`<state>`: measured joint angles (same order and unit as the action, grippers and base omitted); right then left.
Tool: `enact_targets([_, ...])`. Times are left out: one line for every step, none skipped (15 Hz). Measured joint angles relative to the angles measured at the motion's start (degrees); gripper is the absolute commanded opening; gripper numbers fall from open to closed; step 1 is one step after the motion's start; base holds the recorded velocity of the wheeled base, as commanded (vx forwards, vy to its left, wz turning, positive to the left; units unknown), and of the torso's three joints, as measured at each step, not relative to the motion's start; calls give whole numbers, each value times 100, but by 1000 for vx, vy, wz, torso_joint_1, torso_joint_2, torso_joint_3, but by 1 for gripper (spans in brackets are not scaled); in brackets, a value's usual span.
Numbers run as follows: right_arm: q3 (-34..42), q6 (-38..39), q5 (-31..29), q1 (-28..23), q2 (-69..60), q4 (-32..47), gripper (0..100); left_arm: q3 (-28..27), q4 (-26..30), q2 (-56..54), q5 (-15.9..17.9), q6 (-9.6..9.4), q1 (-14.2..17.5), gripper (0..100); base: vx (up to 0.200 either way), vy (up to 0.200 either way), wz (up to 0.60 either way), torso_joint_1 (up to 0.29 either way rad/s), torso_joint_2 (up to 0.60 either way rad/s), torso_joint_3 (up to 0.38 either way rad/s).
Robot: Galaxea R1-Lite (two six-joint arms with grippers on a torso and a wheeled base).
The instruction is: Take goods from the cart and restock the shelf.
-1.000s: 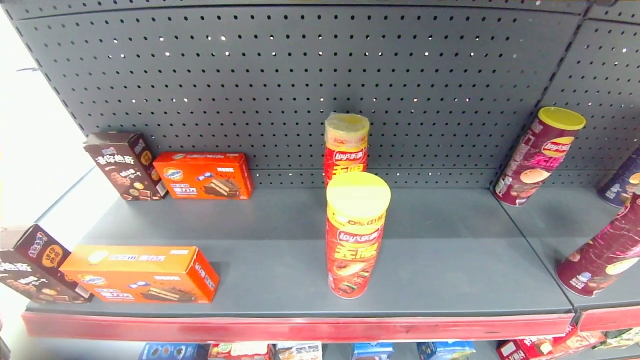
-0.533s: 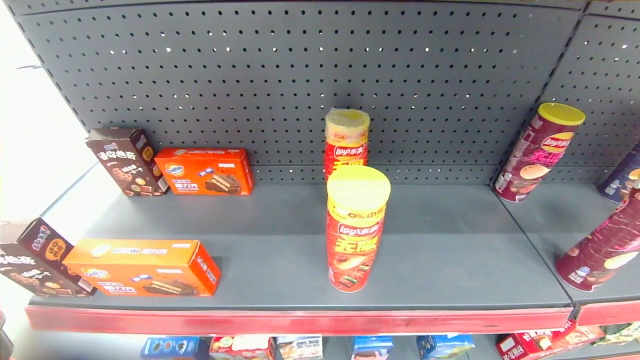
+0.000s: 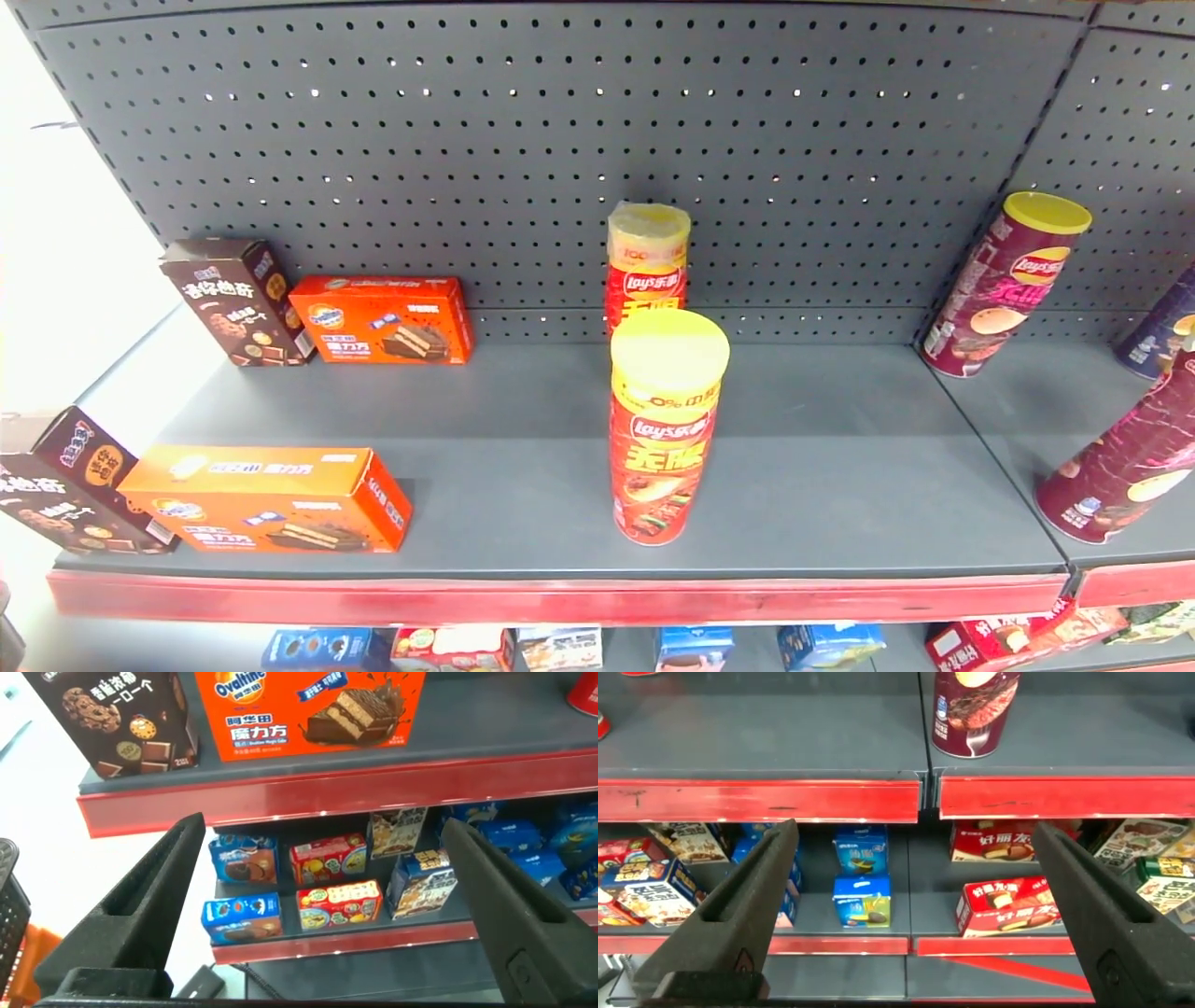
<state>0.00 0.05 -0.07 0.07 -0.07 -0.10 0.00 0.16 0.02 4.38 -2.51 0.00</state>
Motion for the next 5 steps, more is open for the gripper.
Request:
enact_targets([0,2,5,0,0,0,100,0,-9,0,-9,5,0,100,0,0,0,0,0,0])
enact_targets([0,0,5,0,2,2,100,0,-11,0,-6,2,0,100,0,0,0,0,0,0])
enact_targets([0,-5,5,0,2,2,100,0,-13,0,-9,5,0,100,0,0,0,0,0,0])
enact_targets([0,-15,7,0,5,2,100,0,-13,0,-6,5,0,100,0,0,0,0,0,0])
enact_targets([0,-21,7,0,5,2,100,0,-13,0,-6,5,0,100,0,0,0,0,0,0])
